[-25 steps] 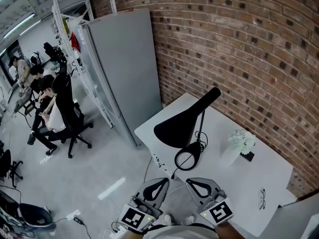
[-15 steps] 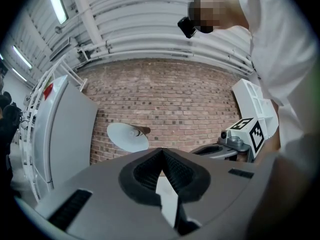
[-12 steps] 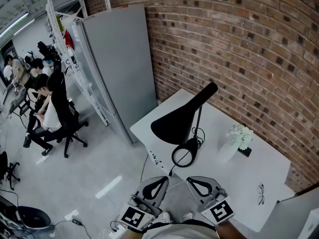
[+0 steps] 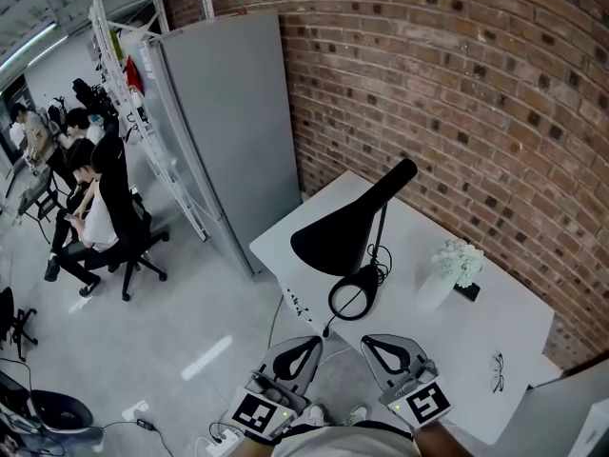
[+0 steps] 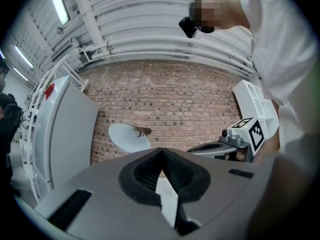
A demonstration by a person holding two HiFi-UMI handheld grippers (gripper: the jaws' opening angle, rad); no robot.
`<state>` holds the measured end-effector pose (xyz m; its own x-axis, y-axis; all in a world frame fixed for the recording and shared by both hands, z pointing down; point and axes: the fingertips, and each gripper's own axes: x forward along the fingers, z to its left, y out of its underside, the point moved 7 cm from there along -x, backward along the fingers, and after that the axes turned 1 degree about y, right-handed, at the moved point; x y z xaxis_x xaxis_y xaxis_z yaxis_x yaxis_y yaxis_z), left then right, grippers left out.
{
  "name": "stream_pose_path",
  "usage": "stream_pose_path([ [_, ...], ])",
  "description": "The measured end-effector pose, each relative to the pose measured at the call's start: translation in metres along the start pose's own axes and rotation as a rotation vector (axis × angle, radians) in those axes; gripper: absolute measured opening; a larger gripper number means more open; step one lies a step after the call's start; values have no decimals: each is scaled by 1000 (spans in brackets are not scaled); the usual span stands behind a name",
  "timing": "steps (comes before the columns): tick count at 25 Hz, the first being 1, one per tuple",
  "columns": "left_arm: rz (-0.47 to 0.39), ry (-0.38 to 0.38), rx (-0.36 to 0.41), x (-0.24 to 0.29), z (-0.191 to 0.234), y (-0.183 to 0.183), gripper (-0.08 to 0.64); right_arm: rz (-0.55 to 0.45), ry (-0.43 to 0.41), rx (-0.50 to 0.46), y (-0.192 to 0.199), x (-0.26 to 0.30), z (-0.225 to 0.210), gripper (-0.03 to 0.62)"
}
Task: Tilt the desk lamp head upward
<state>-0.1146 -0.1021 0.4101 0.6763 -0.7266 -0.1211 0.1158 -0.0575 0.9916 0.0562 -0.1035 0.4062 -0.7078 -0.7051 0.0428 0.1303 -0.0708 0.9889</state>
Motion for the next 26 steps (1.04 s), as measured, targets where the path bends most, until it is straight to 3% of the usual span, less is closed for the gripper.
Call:
stream_pose_path([
  [5,1,14,-5,-1,-3,-1,8,-8,45,-42,-7,0,-5,17],
  [21,26,-15,-5,-12,-3,3,8,-3,5,-24,-3,5,7,17],
  [26,27,-41,-7,-19,-3,3,8,-6,-26,29,0,9,10,17],
])
